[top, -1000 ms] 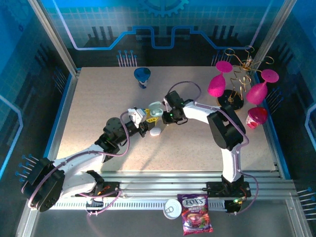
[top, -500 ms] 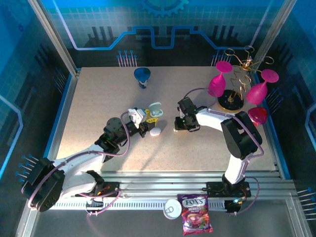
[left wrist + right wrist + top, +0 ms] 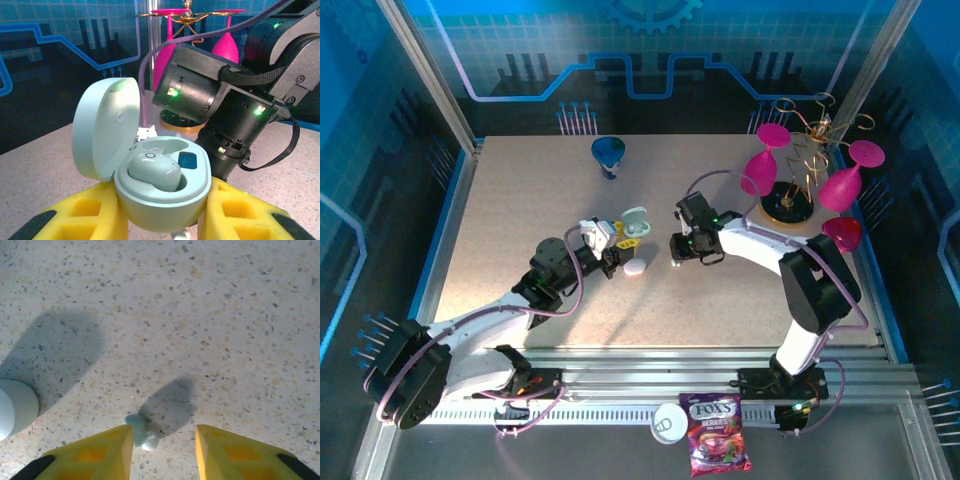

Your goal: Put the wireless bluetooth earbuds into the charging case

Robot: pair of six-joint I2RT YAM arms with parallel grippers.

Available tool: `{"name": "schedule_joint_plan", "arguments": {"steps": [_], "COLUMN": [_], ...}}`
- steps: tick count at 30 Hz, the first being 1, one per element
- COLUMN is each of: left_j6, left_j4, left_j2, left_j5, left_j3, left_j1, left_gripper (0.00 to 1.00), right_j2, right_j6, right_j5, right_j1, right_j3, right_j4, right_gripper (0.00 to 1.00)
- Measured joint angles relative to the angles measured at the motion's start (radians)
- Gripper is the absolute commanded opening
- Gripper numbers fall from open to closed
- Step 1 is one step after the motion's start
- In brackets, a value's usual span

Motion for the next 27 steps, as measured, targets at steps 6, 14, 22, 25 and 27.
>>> {"name": "schedule_joint_plan", "arguments": {"steps": [6,14,22,25,27], "left_j6": [0.009,0.024,0.027,0.027,0.027], "left_j4": [-0.005,-0.026,-0.040,-0.045,-0.046], "left_j2": [-0.036,-0.058,-0.063,-0.063,-0.063], "left_j5": [-0.008,-0.041,-0.051,-0.052,-0.052], "left_j3": [0.000,-0.014,-0.018,-0.018,-0.018], "left_j1": [0.000,0.000,0.000,0.000,0.000], "left_gripper": [0.31,0.31,0.31,0.31,0.31], "right_j2": [0.075,0.143,0.188,0.197,0.204], "right_j6": [-0.043,-0.059,-0.059,-0.059,-0.059], "right_j5": [0.107,0.229,0.278,0.290,0.295], "right_j1": [0.079,0.145,0.183,0.192,0.193], "right_j3": [0.104,0.180,0.220,0.222,0.226], "right_j4": [-0.108,-0.207,-0.249,-0.257,-0.262], "right_gripper": [0.30,0.28,0.25,0.24,0.24]}}
